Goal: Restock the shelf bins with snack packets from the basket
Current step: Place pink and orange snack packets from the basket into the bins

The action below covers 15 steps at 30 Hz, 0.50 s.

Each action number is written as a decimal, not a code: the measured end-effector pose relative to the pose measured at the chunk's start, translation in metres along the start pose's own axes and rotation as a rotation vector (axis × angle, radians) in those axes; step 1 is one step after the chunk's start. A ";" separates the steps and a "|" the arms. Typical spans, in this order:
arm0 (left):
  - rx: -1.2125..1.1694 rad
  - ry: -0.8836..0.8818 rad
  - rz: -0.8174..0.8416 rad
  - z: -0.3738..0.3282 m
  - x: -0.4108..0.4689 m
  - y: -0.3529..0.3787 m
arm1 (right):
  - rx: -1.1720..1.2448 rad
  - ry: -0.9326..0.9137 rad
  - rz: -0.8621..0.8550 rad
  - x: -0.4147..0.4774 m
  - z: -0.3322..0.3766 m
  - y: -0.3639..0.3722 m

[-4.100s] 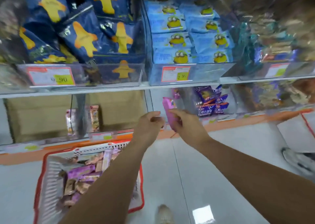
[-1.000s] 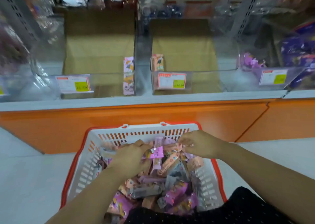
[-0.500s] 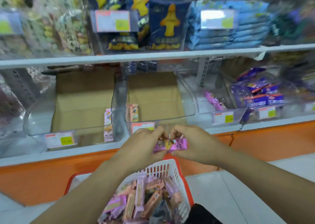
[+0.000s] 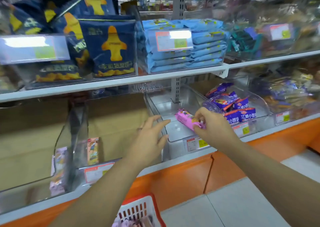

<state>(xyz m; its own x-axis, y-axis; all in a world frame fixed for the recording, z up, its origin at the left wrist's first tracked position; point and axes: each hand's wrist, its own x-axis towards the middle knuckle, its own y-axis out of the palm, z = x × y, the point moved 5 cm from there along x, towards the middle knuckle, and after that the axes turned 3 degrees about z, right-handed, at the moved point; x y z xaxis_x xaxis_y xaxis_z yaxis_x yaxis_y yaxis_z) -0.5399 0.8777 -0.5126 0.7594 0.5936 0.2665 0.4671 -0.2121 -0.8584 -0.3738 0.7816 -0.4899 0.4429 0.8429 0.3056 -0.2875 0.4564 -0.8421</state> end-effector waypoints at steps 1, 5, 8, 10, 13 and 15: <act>0.016 -0.010 0.017 0.002 0.006 0.005 | -0.058 0.039 0.036 0.011 -0.005 0.006; 0.035 -0.039 0.099 0.014 0.020 0.021 | -0.187 0.121 0.189 0.046 -0.019 0.034; 0.031 -0.020 0.087 0.021 0.020 0.026 | -0.298 0.167 0.293 0.064 -0.030 0.058; 0.031 -0.002 0.067 0.023 0.019 0.027 | -0.393 0.204 0.364 0.072 -0.040 0.074; 0.019 0.002 0.063 0.025 0.020 0.028 | -0.428 0.240 0.418 0.078 -0.050 0.087; 0.001 0.004 0.066 0.025 0.020 0.028 | -0.457 0.234 0.420 0.080 -0.053 0.090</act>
<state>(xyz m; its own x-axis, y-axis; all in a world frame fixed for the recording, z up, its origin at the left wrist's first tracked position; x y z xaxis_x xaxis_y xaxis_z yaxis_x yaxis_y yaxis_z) -0.5231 0.9033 -0.5427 0.7904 0.5749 0.2115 0.4155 -0.2495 -0.8747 -0.3192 0.8749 -0.5645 0.5593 0.8150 -0.1513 -0.1096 -0.1083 -0.9881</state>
